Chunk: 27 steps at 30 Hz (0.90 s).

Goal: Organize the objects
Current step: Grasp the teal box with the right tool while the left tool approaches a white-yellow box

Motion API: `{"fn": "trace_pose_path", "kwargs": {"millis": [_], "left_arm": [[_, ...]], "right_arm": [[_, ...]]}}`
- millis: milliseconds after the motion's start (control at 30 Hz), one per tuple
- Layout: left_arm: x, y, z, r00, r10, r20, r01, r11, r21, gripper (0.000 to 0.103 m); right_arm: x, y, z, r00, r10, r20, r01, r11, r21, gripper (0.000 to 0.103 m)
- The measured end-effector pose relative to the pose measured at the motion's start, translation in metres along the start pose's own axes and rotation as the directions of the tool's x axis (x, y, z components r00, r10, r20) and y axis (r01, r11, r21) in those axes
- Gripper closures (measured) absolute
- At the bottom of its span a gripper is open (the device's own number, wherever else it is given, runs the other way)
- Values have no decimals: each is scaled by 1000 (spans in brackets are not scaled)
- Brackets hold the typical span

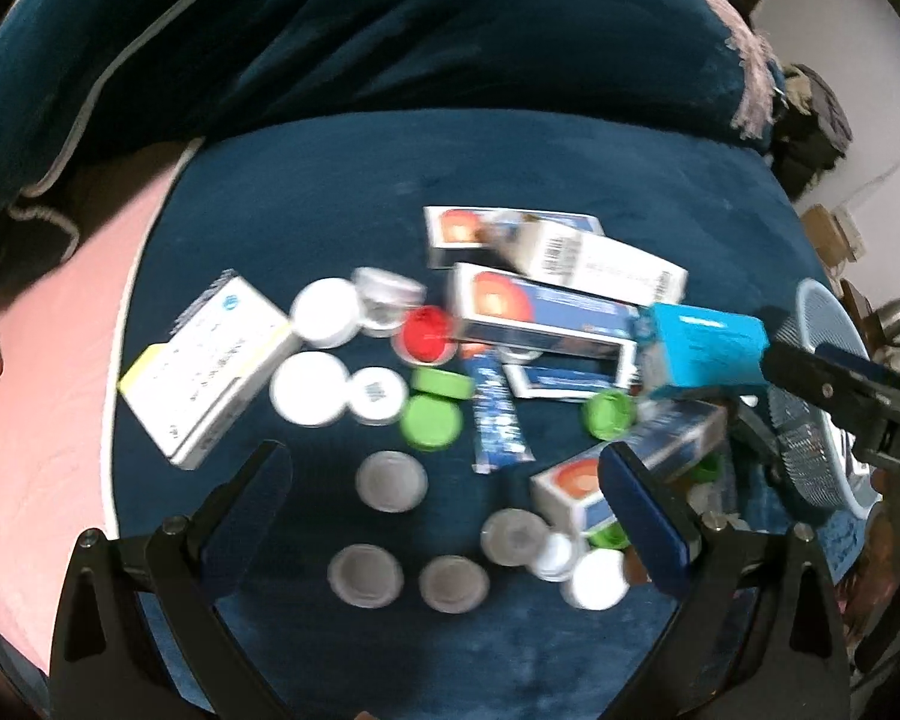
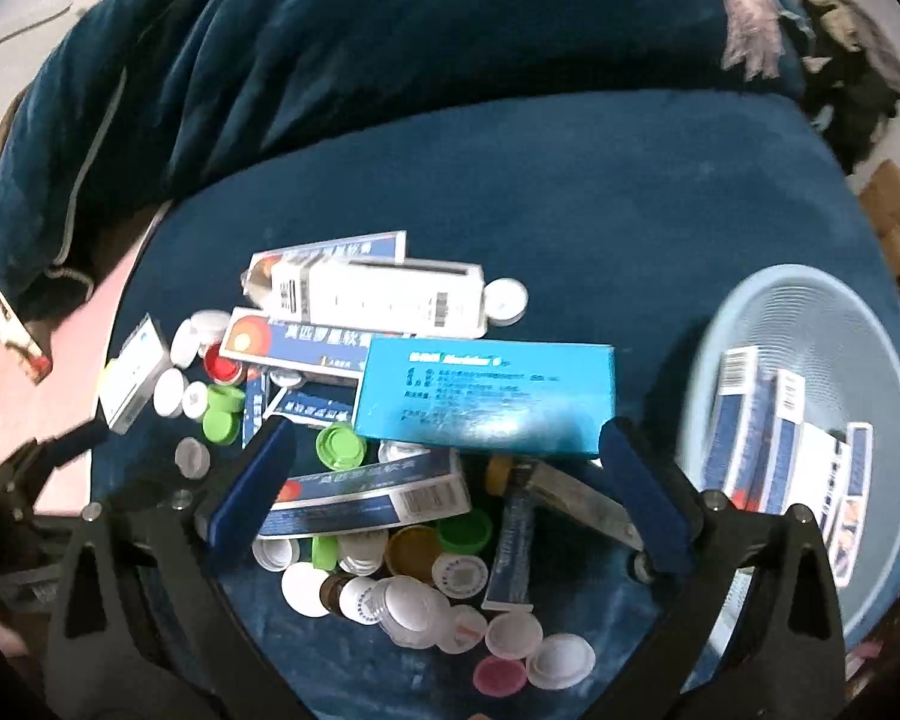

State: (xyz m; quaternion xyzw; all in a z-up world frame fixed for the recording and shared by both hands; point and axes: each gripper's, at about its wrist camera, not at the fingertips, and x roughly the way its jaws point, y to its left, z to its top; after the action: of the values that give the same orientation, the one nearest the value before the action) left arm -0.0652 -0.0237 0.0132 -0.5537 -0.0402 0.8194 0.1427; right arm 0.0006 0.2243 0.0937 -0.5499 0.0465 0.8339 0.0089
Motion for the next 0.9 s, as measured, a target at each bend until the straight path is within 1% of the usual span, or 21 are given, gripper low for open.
{"fn": "trace_pose_path", "kwargs": {"millis": [67,200,267,333,400,467,567,633,667,733,767,800,900], "left_arm": [[2,13,1,1000,10,2,-10,1000,-24,1],[6,30,4,1000,17,-7,-17,998,-60,1],[8,34,4,1000,11,-15,-12,997,-74,1],[7,35,6,1000,0,-19,-1,997,-81,1],[7,34,7,1000,-1,-21,0,997,-75,1],[7,33,8,1000,0,-23,-2,998,-68,1],[9,33,8,999,1,-35,-4,998,-68,1],[11,32,8,999,4,-49,-7,998,-66,1],[12,32,7,999,4,-52,-8,998,-64,1],[15,31,7,998,5,-60,-9,998,-60,1],[16,31,7,998,4,-63,-8,998,-60,1],[17,31,8,998,3,-67,-7,998,-60,1],[19,30,8,997,3,-71,-7,999,-52,1]], "right_arm": [[8,1,2,1000,15,-22,-16,1000,-21,3],[20,8,7,998,39,-58,-46,990,-133,3],[28,12,12,995,47,-85,-63,977,-205,3],[31,15,18,994,58,-92,-81,959,-272,2],[34,19,23,992,56,-109,-92,931,-354,2],[42,24,26,987,31,-157,-97,894,-436,1],[58,37,23,968,-29,-251,-124,811,-572,1],[66,44,19,958,-78,-277,-126,753,-646,1],[71,46,18,953,-97,-287,-127,732,-670,1],[77,50,17,949,-131,-285,-115,700,-705,1],[80,52,16,946,-135,-295,-124,689,-714,1],[82,53,16,943,-139,-303,-130,684,-718,2],[88,56,13,933,-184,-310,-114,666,-737,3]]}}
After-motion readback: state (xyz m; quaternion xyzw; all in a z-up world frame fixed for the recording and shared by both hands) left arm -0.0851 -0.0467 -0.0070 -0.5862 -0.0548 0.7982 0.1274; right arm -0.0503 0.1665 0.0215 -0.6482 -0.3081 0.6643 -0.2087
